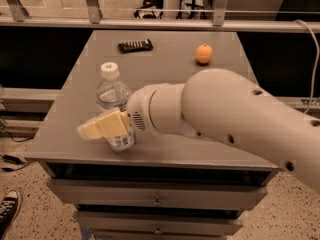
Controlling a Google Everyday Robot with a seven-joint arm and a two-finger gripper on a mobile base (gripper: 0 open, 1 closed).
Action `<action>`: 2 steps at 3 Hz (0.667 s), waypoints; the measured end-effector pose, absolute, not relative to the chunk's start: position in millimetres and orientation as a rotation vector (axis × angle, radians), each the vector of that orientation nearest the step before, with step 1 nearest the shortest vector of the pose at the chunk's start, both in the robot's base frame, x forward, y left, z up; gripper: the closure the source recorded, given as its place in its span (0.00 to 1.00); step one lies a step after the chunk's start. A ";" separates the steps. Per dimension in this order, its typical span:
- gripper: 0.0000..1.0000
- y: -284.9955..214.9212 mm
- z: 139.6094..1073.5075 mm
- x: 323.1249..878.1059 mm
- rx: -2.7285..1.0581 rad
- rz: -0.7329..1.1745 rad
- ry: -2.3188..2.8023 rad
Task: Knock blue plastic bottle over
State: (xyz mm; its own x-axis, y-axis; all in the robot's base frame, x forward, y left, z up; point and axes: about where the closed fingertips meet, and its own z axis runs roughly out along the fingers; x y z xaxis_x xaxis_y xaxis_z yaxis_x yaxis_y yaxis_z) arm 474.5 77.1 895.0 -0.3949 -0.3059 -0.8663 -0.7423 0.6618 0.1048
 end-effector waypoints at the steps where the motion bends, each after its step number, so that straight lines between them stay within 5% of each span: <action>1: 0.00 62.1 895.6 499.0 -0.717 0.542 1.970; 2: 0.00 39.2 899.2 527.0 -0.645 0.473 1.950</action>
Offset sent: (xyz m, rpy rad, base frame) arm 0.1160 -0.0504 0.0173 -0.0180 -0.1402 -0.2956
